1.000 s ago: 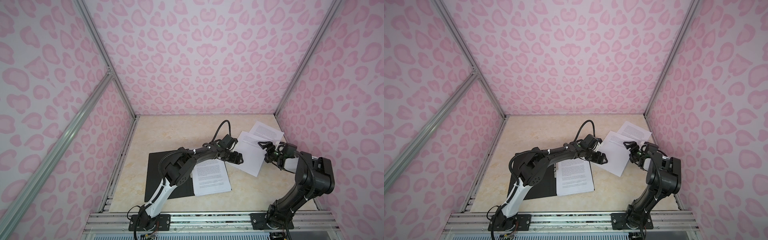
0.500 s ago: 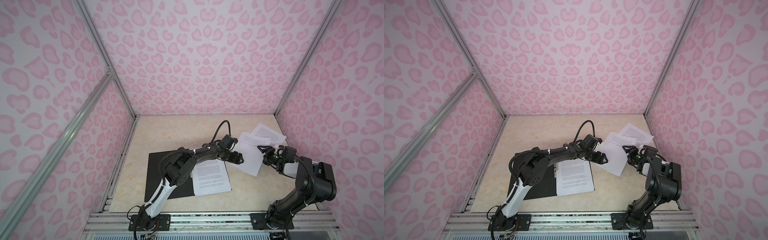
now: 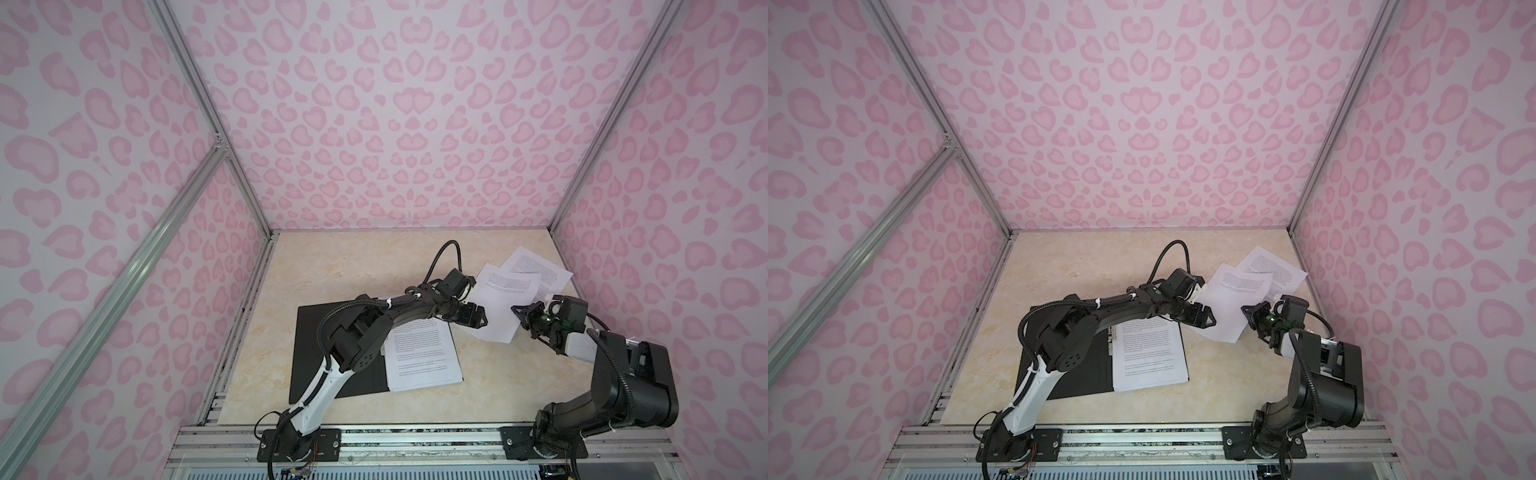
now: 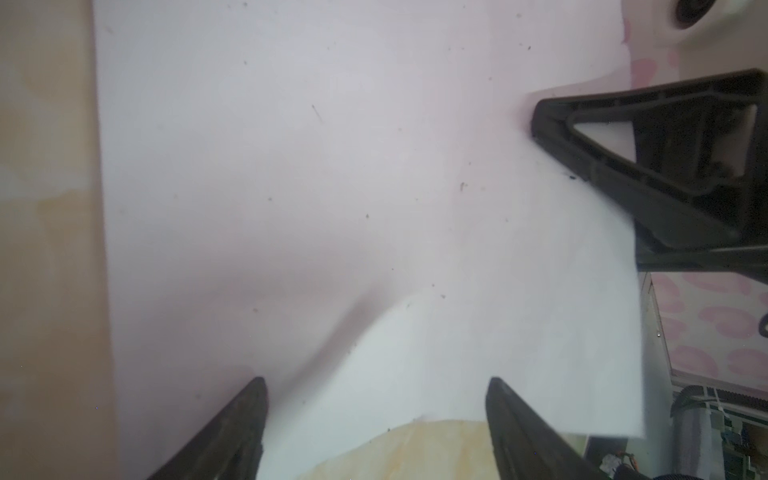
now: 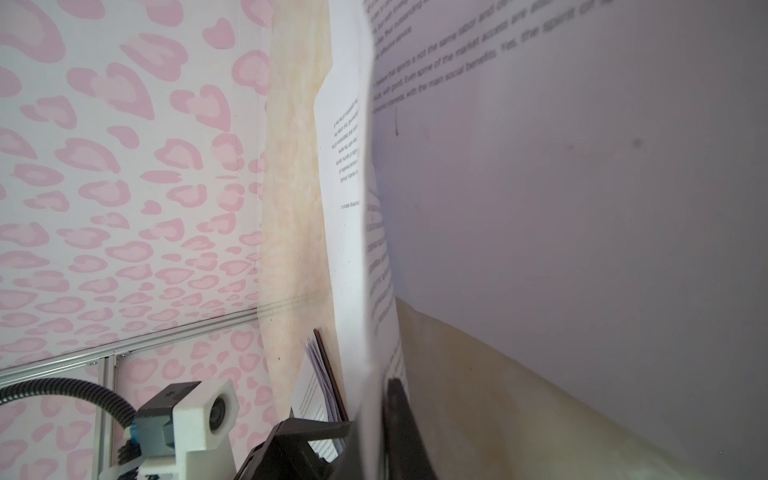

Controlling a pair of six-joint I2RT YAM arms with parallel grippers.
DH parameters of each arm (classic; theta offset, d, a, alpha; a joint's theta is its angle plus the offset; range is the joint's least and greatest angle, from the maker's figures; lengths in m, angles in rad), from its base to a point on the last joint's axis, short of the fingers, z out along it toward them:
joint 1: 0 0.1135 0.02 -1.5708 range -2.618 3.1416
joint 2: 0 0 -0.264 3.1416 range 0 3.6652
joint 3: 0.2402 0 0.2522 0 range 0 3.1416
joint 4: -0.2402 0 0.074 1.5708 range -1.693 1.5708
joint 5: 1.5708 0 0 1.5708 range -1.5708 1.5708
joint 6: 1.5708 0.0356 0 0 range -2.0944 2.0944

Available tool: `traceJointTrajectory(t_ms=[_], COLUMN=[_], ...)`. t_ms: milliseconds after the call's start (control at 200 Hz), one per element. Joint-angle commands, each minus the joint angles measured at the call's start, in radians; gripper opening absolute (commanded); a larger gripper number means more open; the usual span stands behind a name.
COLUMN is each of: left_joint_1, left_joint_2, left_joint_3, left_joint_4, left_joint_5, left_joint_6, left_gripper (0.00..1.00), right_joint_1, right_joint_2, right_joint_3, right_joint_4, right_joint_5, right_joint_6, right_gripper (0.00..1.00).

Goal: Put the files into the folder

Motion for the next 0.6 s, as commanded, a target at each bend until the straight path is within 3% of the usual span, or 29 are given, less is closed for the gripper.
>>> traceJointTrajectory(t_ms=[0,300,595], left_joint_1=[0.003,0.009,0.042], left_joint_2=[-0.004,-0.063,-0.119], left_joint_3=[0.023,0.222,0.423], left_joint_4=[-0.120,-0.167,-0.199], left_joint_5=[0.002,0.034,0.002], left_joint_6=[0.027,0.144,0.201], left_gripper=[0.84,0.85,0.87], right_joint_1=[0.021,0.054,0.057], right_joint_2=[-0.020,-0.090,-0.080], right_joint_3=[0.011,0.048,0.050], right_joint_4=[-0.073,-0.200,-0.169], right_joint_5=[0.032,0.079,0.056], right_joint_6=[-0.045,-0.115,-0.090], right_gripper=[0.00,0.00,0.00])
